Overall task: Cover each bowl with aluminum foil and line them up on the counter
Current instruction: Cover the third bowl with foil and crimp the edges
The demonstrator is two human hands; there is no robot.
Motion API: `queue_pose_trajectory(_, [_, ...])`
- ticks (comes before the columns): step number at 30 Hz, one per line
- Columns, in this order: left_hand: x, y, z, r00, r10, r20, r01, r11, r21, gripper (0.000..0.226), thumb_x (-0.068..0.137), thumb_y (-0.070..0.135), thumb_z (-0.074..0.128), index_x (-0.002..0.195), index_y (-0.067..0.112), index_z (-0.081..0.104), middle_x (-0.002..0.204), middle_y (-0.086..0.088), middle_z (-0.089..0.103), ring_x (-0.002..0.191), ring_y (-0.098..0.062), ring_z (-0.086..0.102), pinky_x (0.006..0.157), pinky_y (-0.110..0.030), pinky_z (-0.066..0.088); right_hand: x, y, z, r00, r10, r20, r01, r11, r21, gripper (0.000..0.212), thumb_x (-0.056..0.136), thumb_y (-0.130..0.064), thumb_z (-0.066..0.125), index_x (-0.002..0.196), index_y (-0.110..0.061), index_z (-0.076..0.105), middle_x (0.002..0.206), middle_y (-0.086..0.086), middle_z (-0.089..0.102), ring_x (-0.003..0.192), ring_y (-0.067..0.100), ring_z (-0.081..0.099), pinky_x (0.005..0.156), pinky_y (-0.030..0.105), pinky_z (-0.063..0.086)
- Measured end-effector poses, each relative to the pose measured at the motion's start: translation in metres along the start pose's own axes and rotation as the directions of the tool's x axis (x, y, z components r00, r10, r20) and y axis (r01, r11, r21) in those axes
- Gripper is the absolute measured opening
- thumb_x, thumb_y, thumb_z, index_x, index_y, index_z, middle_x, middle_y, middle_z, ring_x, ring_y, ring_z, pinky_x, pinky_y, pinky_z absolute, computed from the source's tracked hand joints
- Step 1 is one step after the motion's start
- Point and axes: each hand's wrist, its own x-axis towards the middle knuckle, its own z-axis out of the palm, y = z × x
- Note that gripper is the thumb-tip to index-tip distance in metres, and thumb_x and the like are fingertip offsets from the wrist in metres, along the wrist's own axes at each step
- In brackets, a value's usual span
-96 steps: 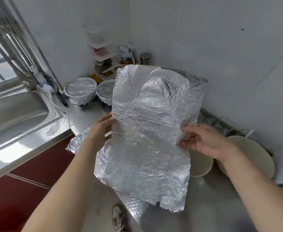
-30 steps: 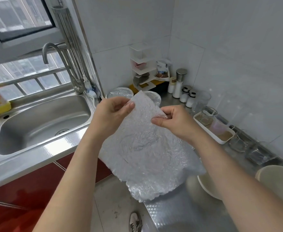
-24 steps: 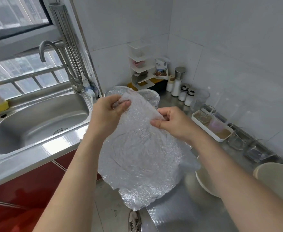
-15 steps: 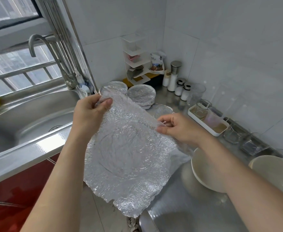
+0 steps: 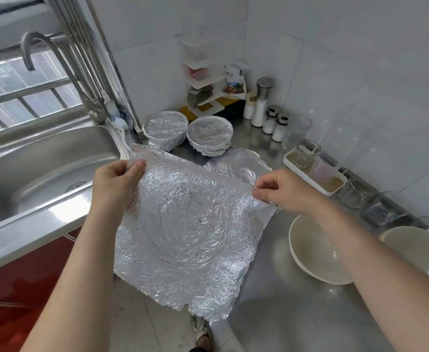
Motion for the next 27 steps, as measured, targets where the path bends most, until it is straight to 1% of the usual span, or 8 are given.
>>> queue_pose_trajectory(5, [0.0,-0.015,0.005,0.999,-0.039,-0.002,0.039,0.998,-0.039,0.028,0.089,0.028,0.07,0.083,0.002,0.062,0.059,-0.003,0.032,0.046,-0.013,0.022,0.049,-0.026,0.018,-0.004,0.0,-0.008,0.999,0.041,-0.035,-0.042,0.999,-0.017,0.007,0.082,-0.019,0.076,0.077,-0.015,0.074,0.063,0.002,0.065,0.057,0.01,0.053,0.057,0.027,0.045])
queue_pose_trajectory(10, [0.0,-0.027,0.012,0.985,-0.173,0.0,0.172,0.98,-0.103,0.024,0.091,0.023,0.067,0.075,0.011,0.055,0.053,0.002,0.038,0.038,-0.008,0.028,0.041,-0.016,0.022,-0.006,-0.001,-0.016,0.993,0.064,-0.104,-0.074,0.992,-0.099,0.007,0.083,-0.02,0.075,0.076,-0.02,0.073,0.066,0.003,0.069,0.057,0.017,0.063,0.051,0.024,0.05])
queue_pose_trajectory(14, [0.0,-0.035,0.012,0.96,-0.28,0.006,0.28,0.958,-0.067,0.03,0.085,0.015,0.072,0.111,0.011,0.059,0.097,-0.011,0.06,0.071,-0.022,0.053,0.063,-0.028,0.044,-0.009,-0.014,-0.023,0.986,0.047,-0.161,-0.078,0.978,-0.193,0.009,0.089,-0.023,0.068,0.081,-0.021,0.072,0.068,0.008,0.066,0.055,0.02,0.066,0.057,0.041,0.057])
queue_pose_trajectory(17, [-0.01,-0.021,0.016,0.978,0.196,-0.073,-0.159,0.923,0.35,0.074,0.077,0.01,0.077,0.14,0.023,0.04,0.139,-0.005,0.045,0.126,-0.022,0.044,0.107,-0.041,0.038,-0.012,-0.037,-0.024,0.992,-0.017,-0.126,-0.024,0.946,-0.323,0.013,0.093,-0.023,0.063,0.085,-0.016,0.07,0.063,-0.001,0.061,0.048,0.011,0.064,0.059,0.035,0.053])
queue_pose_trajectory(19, [-0.014,-0.002,0.031,0.859,0.448,0.25,-0.51,0.701,0.498,0.081,0.075,0.018,0.08,0.143,0.028,0.038,0.146,0.001,0.041,0.136,-0.021,0.036,0.114,-0.049,0.028,-0.011,-0.058,-0.023,0.991,-0.107,-0.084,0.058,0.891,-0.451,0.015,0.094,-0.022,0.061,0.085,-0.015,0.069,0.066,-0.006,0.061,0.05,0.01,0.063,0.059,0.027,0.048])
queue_pose_trajectory(22, [-0.022,0.02,0.064,0.777,0.293,0.558,-0.617,0.529,0.582,0.046,0.083,0.034,0.074,0.126,0.032,0.057,0.128,0.008,0.061,0.122,-0.019,0.052,0.108,-0.047,0.035,-0.01,-0.083,-0.02,0.97,-0.243,-0.019,0.186,0.788,-0.587,0.018,0.096,-0.022,0.058,0.098,-0.012,0.073,0.077,-0.004,0.066,0.061,0.006,0.058,0.07,0.031,0.05])
queue_pose_trajectory(24, [-0.025,0.028,0.073,0.787,0.301,0.539,-0.592,0.616,0.52,0.013,0.09,0.03,0.067,0.086,0.017,0.066,0.079,0.001,0.066,0.079,-0.023,0.061,0.071,-0.031,0.044,-0.014,-0.089,-0.023,0.927,-0.357,-0.117,0.248,0.815,-0.524,0.021,0.097,-0.021,0.055,0.109,-0.014,0.071,0.086,-0.003,0.069,0.07,0.01,0.061,0.076,0.031,0.051])
queue_pose_trajectory(27, [-0.025,0.027,0.067,0.885,0.346,0.312,-0.456,0.781,0.427,0.033,0.092,0.024,0.063,0.064,0.015,0.049,0.055,0.002,0.044,0.054,-0.018,0.041,0.053,-0.031,0.029,-0.022,-0.07,-0.036,0.762,-0.413,-0.499,0.238,0.895,-0.377,0.027,0.099,-0.018,0.05,0.119,-0.014,0.066,0.102,0.003,0.072,0.088,0.012,0.063,0.079,0.028,0.048])
